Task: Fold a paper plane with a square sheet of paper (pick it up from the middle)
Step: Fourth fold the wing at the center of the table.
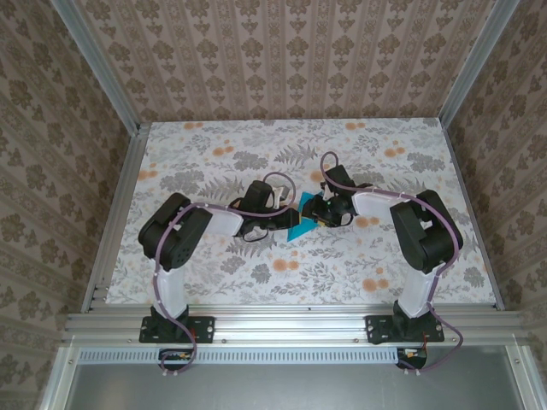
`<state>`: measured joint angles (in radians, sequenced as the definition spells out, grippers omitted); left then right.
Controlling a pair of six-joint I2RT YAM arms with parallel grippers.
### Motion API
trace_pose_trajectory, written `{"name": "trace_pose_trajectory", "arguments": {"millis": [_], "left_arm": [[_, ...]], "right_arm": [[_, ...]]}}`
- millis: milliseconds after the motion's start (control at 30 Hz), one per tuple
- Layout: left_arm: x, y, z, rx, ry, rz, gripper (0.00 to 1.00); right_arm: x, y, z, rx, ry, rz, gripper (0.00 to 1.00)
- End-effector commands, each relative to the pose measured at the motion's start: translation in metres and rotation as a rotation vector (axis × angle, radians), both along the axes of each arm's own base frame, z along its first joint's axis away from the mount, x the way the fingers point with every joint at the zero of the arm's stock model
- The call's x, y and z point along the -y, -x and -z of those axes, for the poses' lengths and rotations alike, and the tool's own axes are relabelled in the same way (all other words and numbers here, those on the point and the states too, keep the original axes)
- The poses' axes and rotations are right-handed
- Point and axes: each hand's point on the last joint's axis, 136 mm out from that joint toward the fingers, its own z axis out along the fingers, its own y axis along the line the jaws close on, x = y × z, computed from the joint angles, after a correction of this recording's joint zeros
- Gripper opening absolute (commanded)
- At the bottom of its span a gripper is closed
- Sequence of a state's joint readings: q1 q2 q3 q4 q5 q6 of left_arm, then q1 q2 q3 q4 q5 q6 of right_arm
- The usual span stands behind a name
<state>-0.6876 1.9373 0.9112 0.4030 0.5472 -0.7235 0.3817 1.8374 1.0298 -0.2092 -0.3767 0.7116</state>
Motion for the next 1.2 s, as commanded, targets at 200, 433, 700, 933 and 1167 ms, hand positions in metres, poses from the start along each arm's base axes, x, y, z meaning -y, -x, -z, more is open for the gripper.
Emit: {"name": "trace_pose_trajectory", "arguments": {"millis": [200, 433, 700, 933, 1167], "left_arm": [[0.022, 0.007, -0.010, 0.018, 0.066, 0.124, 0.18], [0.025, 0.012, -0.006, -0.022, 0.087, 0.148, 0.10], [0.024, 0.006, -0.019, -0.018, 0.106, 0.126, 0.25], [0.014, 0.008, -0.025, -0.002, 0.094, 0.093, 0.34], [0.015, 0.012, -0.008, -0.030, 0.070, 0.093, 0.31]], "right_arm": [[0.006, 0.008, 0.014, -0.039, 0.003, 0.014, 0.48], [0.009, 0.012, 0.020, -0.047, 0.013, 0.011, 0.49], [0.017, 0.017, 0.029, -0.072, 0.051, 0.038, 0.50], [0.024, 0.021, 0.037, -0.105, 0.083, 0.069, 0.49], [0.024, 0.022, 0.039, -0.115, 0.083, 0.069, 0.49]]}}
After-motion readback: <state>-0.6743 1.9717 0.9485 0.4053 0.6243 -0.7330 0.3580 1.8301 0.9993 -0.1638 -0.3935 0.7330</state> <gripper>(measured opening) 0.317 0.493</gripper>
